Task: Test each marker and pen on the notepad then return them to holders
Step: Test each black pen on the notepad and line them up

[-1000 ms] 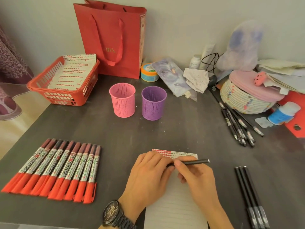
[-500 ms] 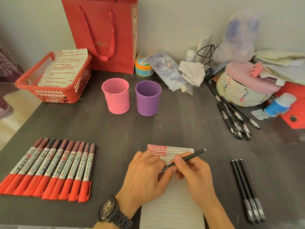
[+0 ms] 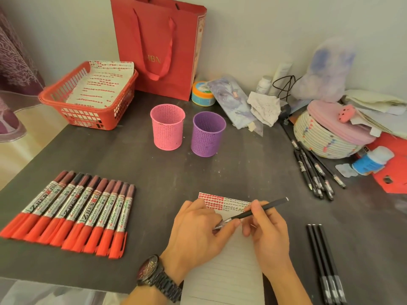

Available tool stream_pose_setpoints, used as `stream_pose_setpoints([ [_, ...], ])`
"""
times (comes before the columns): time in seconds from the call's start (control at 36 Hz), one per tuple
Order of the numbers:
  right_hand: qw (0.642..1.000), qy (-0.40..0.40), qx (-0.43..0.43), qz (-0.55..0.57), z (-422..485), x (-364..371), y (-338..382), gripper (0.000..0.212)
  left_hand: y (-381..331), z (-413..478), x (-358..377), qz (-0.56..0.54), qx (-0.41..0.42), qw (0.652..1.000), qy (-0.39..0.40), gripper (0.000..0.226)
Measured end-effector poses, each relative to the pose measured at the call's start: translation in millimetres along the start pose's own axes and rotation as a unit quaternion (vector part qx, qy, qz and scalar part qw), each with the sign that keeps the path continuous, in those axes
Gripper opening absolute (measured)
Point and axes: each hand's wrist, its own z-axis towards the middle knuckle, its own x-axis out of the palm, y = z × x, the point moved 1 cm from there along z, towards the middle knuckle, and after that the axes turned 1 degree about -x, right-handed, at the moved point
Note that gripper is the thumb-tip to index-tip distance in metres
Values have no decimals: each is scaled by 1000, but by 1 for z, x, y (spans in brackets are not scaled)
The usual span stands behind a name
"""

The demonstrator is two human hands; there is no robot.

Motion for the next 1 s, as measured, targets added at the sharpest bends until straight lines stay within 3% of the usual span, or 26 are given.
stream_pose_setpoints([
  [0.14, 998, -52, 5, 40, 9, -14, 12, 28, 6, 2, -3, -63, -60, 996, 11, 51],
  [0.28, 999, -43, -13, -11, 20, -20, 24, 28, 8, 0, 7, -32, -63, 995, 69, 27],
  [0.36, 998, -46, -10, -44, 30, -17, 22, 25, 9, -2, 14, 6, -54, 993, 103, 45],
  [0.5, 995, -47, -5, -94, 38, -15, 10, 26, 8, -1, 12, 6, -57, 996, 72, 31],
  [0.75, 968, -118, -56, -214, 34, -15, -7, 46, 5, 2, 9, 8, -66, 995, 77, 44],
  [1.0, 958, -111, -58, -258, 36, -17, -13, 34, 8, 2, 11, 0, -81, 993, 87, 47],
])
